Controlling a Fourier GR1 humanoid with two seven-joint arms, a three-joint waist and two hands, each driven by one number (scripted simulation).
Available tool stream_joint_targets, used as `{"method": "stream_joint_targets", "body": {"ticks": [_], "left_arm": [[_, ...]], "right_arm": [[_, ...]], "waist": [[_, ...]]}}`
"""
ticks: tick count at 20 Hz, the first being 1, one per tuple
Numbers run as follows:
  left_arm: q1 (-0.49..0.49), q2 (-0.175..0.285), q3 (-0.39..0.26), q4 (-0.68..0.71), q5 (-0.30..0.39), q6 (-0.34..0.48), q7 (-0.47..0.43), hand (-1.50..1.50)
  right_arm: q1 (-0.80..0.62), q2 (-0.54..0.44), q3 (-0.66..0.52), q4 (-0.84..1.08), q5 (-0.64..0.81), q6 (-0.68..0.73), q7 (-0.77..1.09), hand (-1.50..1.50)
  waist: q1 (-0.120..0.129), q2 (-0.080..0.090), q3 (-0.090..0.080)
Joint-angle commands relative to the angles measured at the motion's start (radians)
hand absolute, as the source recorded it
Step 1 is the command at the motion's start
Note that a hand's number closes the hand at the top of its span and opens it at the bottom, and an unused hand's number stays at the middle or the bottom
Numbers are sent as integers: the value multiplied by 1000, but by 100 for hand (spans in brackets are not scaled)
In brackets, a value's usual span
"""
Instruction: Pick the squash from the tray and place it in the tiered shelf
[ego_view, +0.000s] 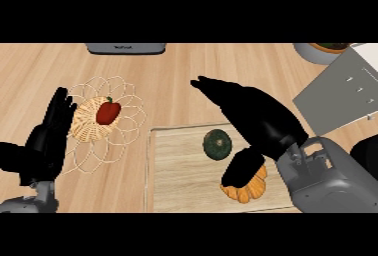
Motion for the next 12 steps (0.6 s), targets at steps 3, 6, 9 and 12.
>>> {"method": "stream_joint_targets", "body": {"ticks": [3,6,9,12], "left_arm": [[4,-13,-6,-61,-10,-3,50,0],[-29,-20,18,35,-5,-28,-21,0],[-51,2,45,15,2,-27,17,0],[8,-37,1,18,-25,-18,-23,0]], "right_arm": [[-41,119,87,41,119,35,205,-150],[-37,94,128,65,168,71,201,-150],[-25,139,227,103,275,35,241,-150],[-81,136,222,179,266,116,299,-150]], "waist": [[3,7,3],[-4,8,2],[-2,8,2],[3,7,1]]}}
